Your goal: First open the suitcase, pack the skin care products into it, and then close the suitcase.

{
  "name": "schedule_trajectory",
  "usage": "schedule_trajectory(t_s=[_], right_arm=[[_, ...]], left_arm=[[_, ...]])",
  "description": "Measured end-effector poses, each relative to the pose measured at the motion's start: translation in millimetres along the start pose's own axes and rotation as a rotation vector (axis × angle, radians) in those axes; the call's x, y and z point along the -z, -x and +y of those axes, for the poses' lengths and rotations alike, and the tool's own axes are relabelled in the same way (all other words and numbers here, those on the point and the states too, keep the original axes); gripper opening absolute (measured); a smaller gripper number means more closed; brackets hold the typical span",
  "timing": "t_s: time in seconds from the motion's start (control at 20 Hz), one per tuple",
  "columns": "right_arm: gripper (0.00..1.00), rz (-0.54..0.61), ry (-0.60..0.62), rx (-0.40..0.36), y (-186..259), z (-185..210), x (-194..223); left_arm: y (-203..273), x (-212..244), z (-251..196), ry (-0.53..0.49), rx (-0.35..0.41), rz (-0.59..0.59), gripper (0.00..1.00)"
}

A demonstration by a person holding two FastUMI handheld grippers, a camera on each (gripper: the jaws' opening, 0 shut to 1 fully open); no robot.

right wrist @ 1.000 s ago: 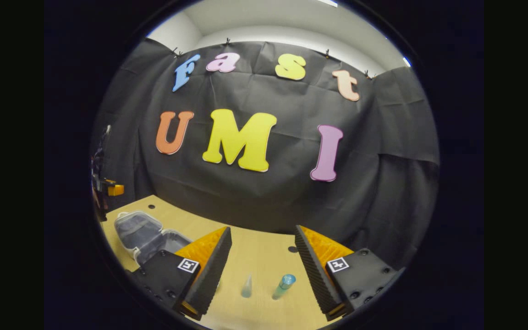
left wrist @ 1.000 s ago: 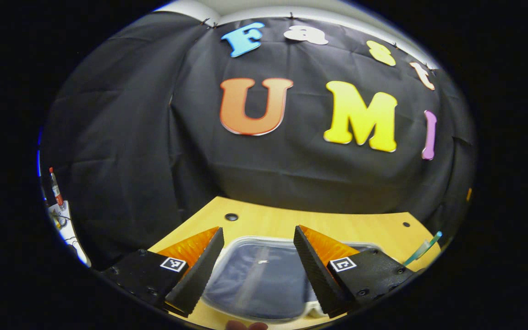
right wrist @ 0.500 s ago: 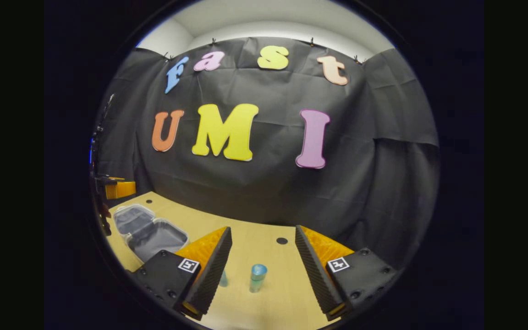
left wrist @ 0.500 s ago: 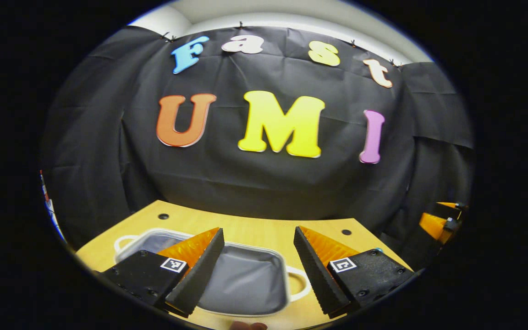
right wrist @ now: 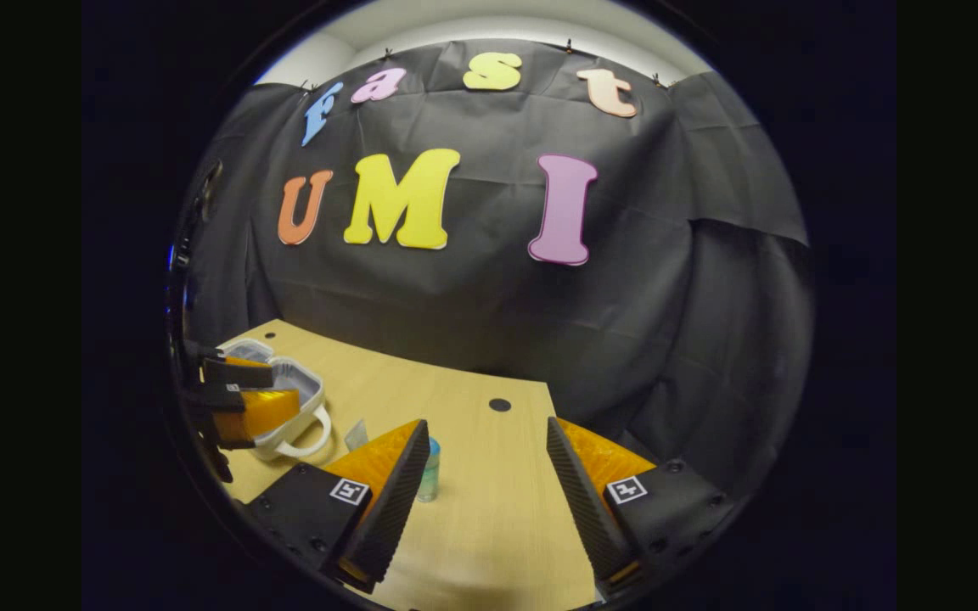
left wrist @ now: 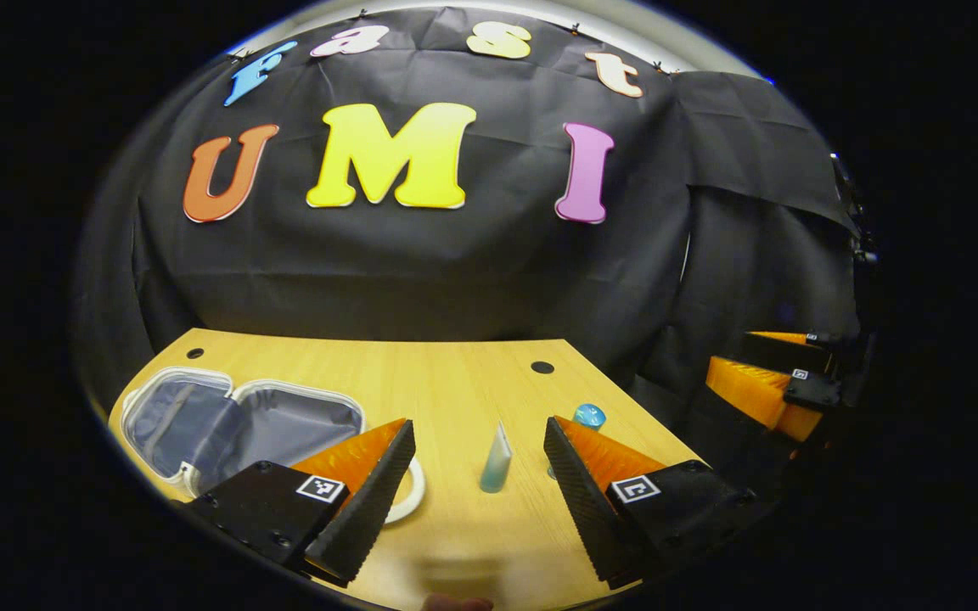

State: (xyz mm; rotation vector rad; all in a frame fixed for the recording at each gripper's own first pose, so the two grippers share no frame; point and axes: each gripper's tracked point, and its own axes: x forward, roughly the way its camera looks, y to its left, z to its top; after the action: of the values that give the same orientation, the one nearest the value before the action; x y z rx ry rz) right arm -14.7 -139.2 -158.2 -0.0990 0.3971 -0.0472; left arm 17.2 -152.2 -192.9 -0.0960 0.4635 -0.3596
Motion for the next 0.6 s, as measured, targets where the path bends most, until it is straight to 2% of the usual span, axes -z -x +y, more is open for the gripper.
schedule_trajectory(t_s=[0.25, 0.6], right_arm=[[0.83, 0.065, 0.013, 0.009, -0.9, -23.9, 27.3], [0.83, 0.117, 0.031, 0.016, -0.8, -35.8, 44.9]], left_arm=[[-43.9, 45.1, -12.7, -0.034, 0.007, 0.063, 0.98], [-103.3, 107.5, -7.8, 0.005, -0.028, 0.16, 0.98]])
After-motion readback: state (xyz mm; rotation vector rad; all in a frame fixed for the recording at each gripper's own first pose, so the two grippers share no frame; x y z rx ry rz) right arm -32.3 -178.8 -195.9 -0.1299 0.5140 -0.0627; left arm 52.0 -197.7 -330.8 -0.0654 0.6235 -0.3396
